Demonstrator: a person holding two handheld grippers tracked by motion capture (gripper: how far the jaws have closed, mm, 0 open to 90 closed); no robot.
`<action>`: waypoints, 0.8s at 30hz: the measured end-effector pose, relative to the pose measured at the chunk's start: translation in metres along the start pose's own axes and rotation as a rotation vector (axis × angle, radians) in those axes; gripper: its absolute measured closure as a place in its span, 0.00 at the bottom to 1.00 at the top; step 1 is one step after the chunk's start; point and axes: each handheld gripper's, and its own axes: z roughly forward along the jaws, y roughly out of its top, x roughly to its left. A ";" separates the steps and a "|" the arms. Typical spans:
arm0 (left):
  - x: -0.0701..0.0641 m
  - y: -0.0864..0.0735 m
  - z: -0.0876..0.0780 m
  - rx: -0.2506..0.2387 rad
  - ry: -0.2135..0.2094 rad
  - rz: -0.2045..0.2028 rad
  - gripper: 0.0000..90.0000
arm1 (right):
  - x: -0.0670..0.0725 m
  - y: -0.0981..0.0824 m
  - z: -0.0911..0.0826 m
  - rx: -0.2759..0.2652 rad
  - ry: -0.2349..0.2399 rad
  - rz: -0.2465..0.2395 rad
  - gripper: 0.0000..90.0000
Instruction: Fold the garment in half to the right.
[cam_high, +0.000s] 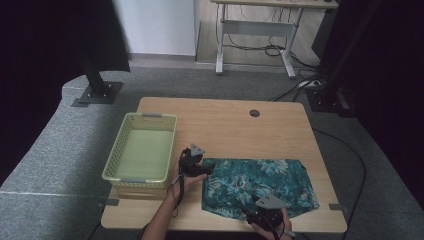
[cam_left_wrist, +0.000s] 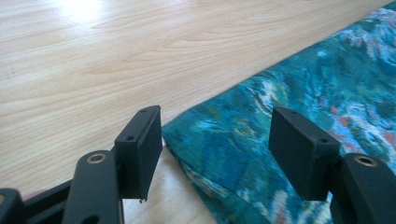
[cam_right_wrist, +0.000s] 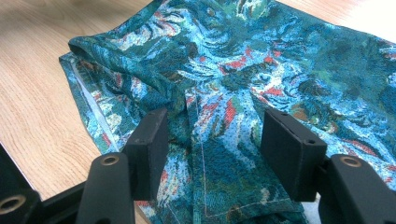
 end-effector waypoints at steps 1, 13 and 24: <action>0.001 0.000 0.001 0.003 0.002 -0.001 0.39 | 0.000 0.000 0.000 0.002 0.000 0.000 0.45; 0.006 0.003 0.018 0.055 0.007 0.012 0.39 | 0.001 0.000 0.001 0.001 0.018 0.016 0.45; 0.006 -0.001 0.029 0.089 0.016 0.018 0.41 | 0.000 0.000 0.001 0.003 0.013 0.018 0.44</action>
